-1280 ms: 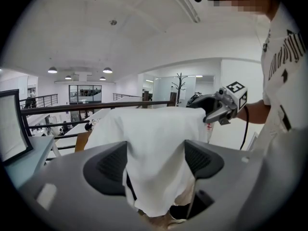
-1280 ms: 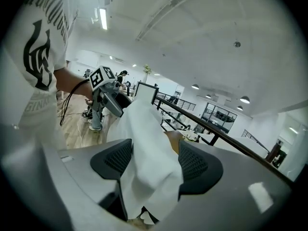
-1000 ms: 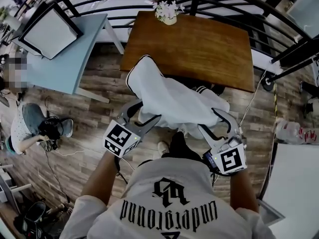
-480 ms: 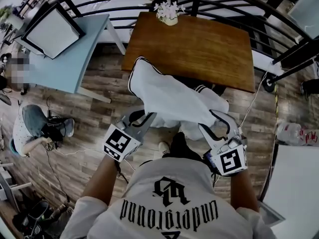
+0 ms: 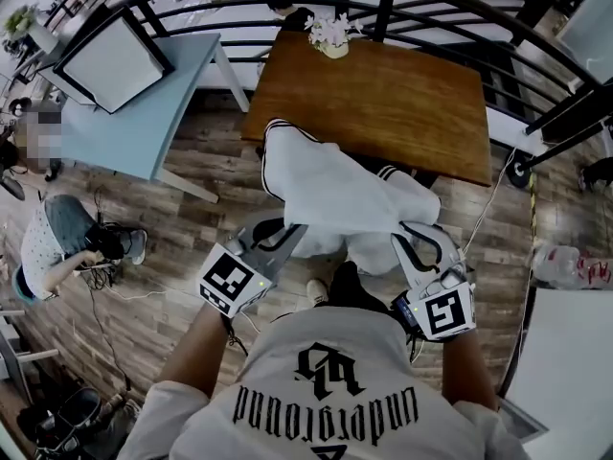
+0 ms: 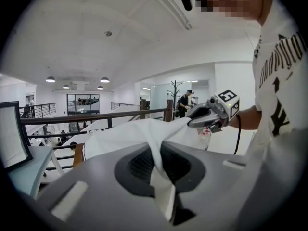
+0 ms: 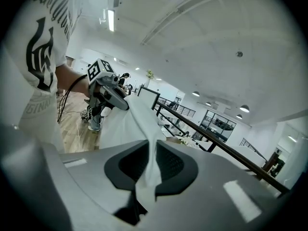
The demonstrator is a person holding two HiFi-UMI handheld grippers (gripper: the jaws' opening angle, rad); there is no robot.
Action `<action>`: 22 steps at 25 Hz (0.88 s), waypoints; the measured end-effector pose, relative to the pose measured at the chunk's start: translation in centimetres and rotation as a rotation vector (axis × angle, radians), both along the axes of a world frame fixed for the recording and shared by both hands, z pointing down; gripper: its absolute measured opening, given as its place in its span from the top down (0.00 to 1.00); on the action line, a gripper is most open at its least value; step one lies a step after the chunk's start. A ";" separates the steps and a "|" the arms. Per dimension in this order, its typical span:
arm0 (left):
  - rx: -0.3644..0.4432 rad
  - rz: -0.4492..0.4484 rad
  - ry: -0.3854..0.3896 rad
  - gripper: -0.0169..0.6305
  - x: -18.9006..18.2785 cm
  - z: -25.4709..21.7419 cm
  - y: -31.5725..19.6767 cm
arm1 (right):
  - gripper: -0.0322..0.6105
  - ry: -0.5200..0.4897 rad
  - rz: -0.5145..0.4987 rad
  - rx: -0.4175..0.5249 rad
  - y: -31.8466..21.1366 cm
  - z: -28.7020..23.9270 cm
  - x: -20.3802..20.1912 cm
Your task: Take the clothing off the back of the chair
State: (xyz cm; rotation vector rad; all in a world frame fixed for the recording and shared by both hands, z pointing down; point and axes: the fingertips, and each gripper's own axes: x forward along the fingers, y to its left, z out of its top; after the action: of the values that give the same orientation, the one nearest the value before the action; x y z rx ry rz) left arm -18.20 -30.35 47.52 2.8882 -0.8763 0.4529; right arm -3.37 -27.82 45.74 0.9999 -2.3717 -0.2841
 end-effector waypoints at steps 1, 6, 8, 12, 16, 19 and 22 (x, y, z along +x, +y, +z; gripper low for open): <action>0.004 0.006 0.003 0.86 0.2 -0.4 0.2 | 0.91 -0.004 0.008 0.002 0.1 -0.1 0.0; 0.023 0.014 0.009 0.86 0.7 -1.3 1.0 | 0.92 -0.015 0.030 0.021 0.3 -0.6 0.3; 0.027 0.021 0.014 0.86 0.8 -2.0 1.6 | 0.92 -0.017 0.028 0.031 0.6 -1.1 0.3; 0.044 0.027 0.020 0.86 0.7 -2.7 2.5 | 0.92 -0.016 0.032 0.059 1.6 -2.0 0.2; 0.064 0.031 0.032 0.86 0.5 -3.6 3.5 | 0.92 -0.012 0.034 0.081 2.7 -2.9 0.0; 0.067 0.035 0.049 0.86 0.3 -5.2 4.4 | 0.92 -0.013 0.037 0.102 3.5 -4.1 -0.3; 0.084 0.039 0.060 0.87 0.4 -6.4 5.3 | 0.92 -0.023 0.040 0.120 4.2 -5.4 -0.2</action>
State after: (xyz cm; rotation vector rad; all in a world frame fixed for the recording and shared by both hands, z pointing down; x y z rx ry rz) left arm -17.83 -25.09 41.14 2.9827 -0.8507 0.3380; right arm -3.58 -23.58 40.33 1.1107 -2.3757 -0.4056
